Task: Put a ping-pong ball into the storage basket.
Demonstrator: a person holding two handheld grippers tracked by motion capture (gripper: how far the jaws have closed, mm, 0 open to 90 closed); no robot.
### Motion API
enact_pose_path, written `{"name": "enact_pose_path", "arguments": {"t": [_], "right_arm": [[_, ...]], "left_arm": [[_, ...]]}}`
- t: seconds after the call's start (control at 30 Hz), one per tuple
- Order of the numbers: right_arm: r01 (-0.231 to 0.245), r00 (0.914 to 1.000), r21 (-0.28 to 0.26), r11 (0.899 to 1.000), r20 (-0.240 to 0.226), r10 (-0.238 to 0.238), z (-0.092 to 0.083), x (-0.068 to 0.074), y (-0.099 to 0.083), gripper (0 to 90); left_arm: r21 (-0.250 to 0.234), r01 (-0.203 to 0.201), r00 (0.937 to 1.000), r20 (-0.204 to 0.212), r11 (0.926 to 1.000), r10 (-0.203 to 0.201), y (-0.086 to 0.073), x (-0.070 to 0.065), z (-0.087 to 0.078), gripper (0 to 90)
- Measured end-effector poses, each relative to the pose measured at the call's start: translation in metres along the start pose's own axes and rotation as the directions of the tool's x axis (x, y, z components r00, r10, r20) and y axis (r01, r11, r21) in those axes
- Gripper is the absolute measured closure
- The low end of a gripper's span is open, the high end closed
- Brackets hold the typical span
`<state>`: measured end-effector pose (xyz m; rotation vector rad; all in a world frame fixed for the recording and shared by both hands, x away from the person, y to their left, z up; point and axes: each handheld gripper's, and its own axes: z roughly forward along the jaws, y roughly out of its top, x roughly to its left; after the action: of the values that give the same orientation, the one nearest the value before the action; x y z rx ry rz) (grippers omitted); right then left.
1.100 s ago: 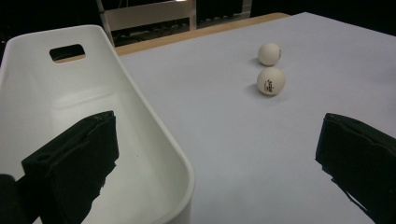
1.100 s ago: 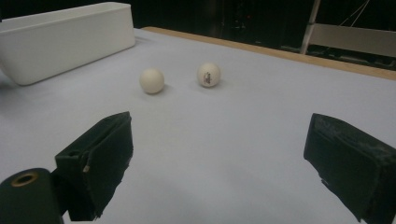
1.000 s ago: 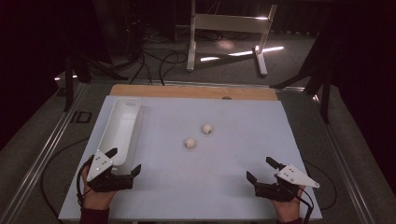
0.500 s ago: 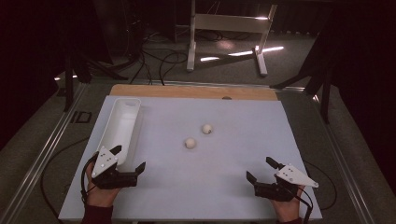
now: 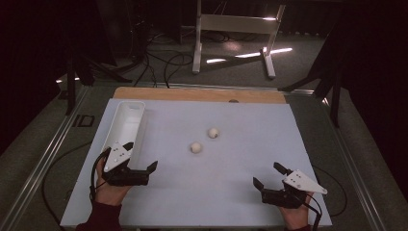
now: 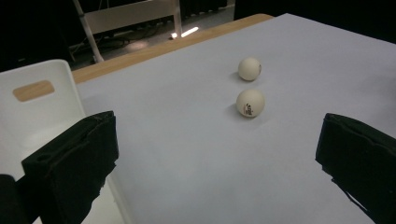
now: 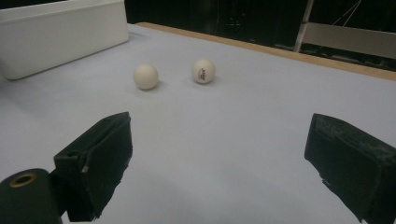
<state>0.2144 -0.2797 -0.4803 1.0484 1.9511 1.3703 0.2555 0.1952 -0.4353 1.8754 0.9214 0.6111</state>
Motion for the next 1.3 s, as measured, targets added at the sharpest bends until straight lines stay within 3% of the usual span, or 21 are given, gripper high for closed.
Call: {"name": "enact_pose_path", "arguments": {"t": [0.2,0.43,0.77,0.97,1.3], "right_arm": [[0.013,0.9999,0.006,1.000,0.007,-0.013,0.000,0.001,0.000,7.3],[0.008,0.9999,0.005,1.000,0.012,-0.008,0.000,0.000,0.000,7.3],[0.003,0.9999,0.003,1.000,0.014,-0.003,-0.001,-0.001,-0.001,7.3],[0.001,0.9999,0.005,1.000,0.013,-0.001,0.000,-0.001,-0.001,7.3],[-0.016,0.9999,0.004,1.000,-0.001,0.016,0.001,-0.002,-0.002,7.3]], "left_arm": [[0.009,-0.012,0.9998,0.014,0.9999,0.012,0.011,-0.003,0.010,0.0],[0.031,-0.019,0.9990,0.040,0.9994,0.018,0.021,-0.008,0.032,0.0],[0.062,-0.045,0.9977,0.053,0.9971,0.042,0.034,-0.012,0.046,0.0],[0.084,-0.045,0.9970,0.066,0.9955,0.040,0.037,-0.013,0.054,0.0],[0.120,-0.081,0.9934,0.091,0.9895,0.070,0.042,-0.019,0.066,0.0]]}}
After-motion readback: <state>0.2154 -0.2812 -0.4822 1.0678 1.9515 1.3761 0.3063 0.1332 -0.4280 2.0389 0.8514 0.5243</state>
